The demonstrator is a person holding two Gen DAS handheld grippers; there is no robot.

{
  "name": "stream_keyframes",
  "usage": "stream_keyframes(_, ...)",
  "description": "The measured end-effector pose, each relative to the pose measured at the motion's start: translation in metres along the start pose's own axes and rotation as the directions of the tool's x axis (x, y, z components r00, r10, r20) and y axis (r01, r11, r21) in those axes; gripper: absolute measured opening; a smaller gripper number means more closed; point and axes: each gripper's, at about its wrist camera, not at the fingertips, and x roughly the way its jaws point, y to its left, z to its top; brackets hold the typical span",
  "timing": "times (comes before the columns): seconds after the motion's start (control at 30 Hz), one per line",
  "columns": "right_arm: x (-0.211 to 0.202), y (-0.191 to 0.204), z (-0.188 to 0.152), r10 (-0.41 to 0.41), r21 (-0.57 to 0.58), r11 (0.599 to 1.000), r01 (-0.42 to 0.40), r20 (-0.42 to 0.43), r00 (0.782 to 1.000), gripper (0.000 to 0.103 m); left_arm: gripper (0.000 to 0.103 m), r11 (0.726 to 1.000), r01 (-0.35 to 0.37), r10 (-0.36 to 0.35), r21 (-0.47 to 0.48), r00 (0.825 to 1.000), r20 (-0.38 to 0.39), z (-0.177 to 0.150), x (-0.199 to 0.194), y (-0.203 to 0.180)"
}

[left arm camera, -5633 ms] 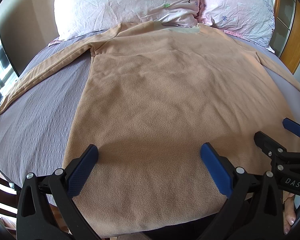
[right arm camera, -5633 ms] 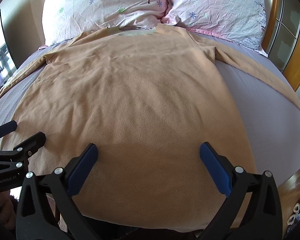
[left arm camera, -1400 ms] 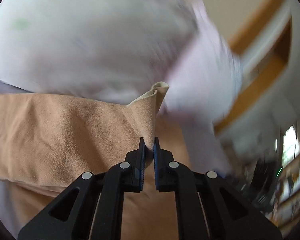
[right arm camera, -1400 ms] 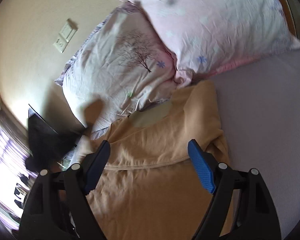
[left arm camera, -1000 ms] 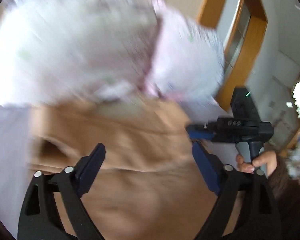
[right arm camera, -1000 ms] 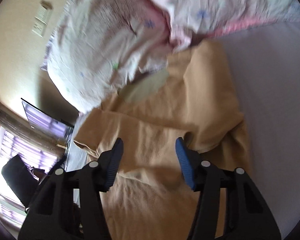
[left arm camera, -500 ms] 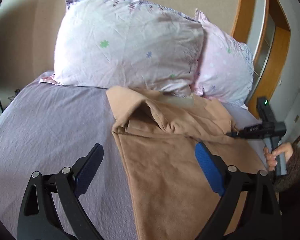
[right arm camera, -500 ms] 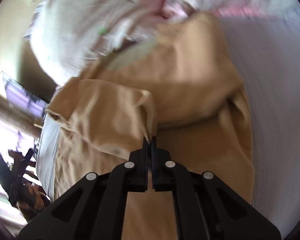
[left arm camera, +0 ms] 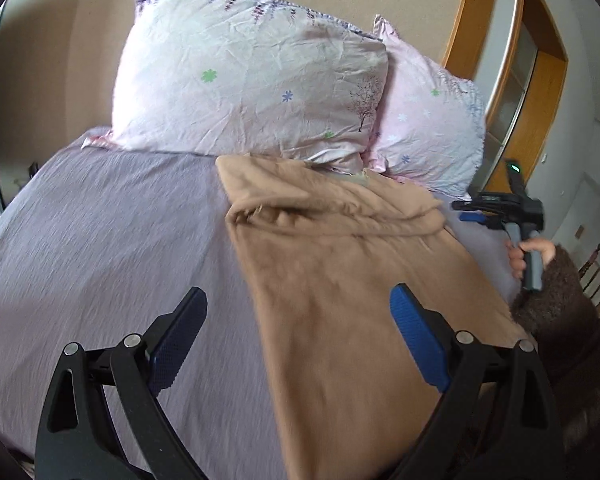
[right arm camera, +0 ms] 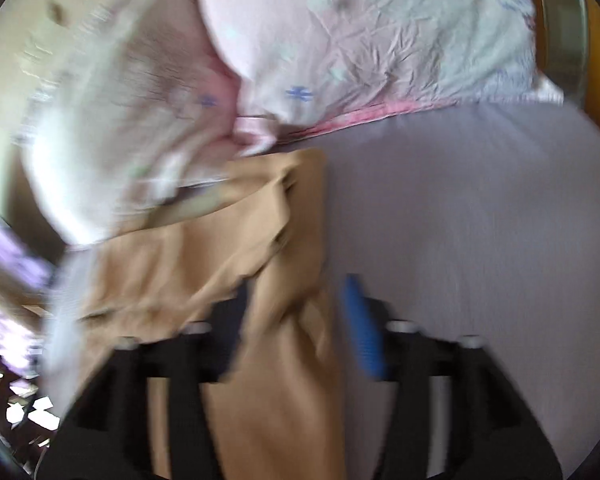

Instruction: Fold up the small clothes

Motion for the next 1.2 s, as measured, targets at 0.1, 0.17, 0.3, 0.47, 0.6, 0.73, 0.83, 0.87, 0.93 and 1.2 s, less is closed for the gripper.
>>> stream_keyframes(0.1, -0.048, -0.011, -0.049, 0.211, -0.005, 0.977, -0.211, -0.036, 0.977, 0.068, 0.094, 0.994, 0.085, -0.087, -0.064, 0.996, -0.021, -0.027, -0.029, 0.013)
stream_keyframes(0.17, -0.082, -0.015, -0.089, 0.300, -0.047, 0.951, -0.304, -0.076, 0.951, 0.070, 0.094, 0.989, 0.114, -0.118, -0.095, 0.992, -0.038, -0.047, -0.043, 0.019)
stream_keyframes(0.3, -0.126, -0.019, -0.169, 0.359, -0.103, 0.917, -0.385, -0.206, 0.910, 0.091, 0.094, 0.975, 0.165, -0.180, -0.151, 0.979, -0.095, -0.082, -0.056, 0.023)
stream_keyframes(0.47, -0.110, -0.048, -0.210, 0.314, -0.008, 0.944, -0.329, -0.274, 0.909, 0.091, 0.094, 0.957, 0.160, -0.203, -0.240, 0.965, -0.167, -0.105, -0.039, 0.025)
stream_keyframes(0.6, -0.076, -0.058, -0.217, 0.409, 0.078, 0.911, -0.405, -0.296, 0.863, 0.086, 0.094, 0.934, 0.151, -0.231, -0.323, 0.946, -0.227, -0.114, -0.009, 0.024)
stream_keyframes(0.73, -0.052, -0.049, -0.216, 0.489, 0.095, 0.869, -0.486, -0.324, 0.810, 0.046, 0.076, 0.894, 0.194, -0.301, -0.404, 0.928, -0.220, -0.113, 0.008, 0.025)
stream_keyframes(0.83, -0.058, -0.040, -0.219, 0.509, 0.055, 0.851, -0.522, -0.330, 0.795, 0.008, 0.019, 0.788, 0.278, -0.447, -0.549, 0.872, -0.200, -0.119, 0.018, 0.034)
stream_keyframes(0.87, -0.065, -0.039, -0.216, 0.519, 0.042, 0.843, -0.536, -0.321, 0.792, 0.007, 0.013, 0.768, 0.274, -0.462, -0.579, 0.863, -0.204, -0.120, 0.017, 0.037)
stream_keyframes(0.93, -0.088, -0.032, -0.204, 0.552, -0.001, 0.819, -0.573, -0.266, 0.790, 0.007, 0.007, 0.770, 0.267, -0.456, -0.579, 0.865, -0.208, -0.115, 0.008, 0.037)
stream_keyframes(1.2, -0.106, 0.024, -0.063, 0.557, -0.179, 0.815, -0.552, -0.023, 0.830, 0.007, 0.006, 0.885, 0.309, -0.360, -0.349, 0.929, -0.089, 0.031, 0.006, 0.018)
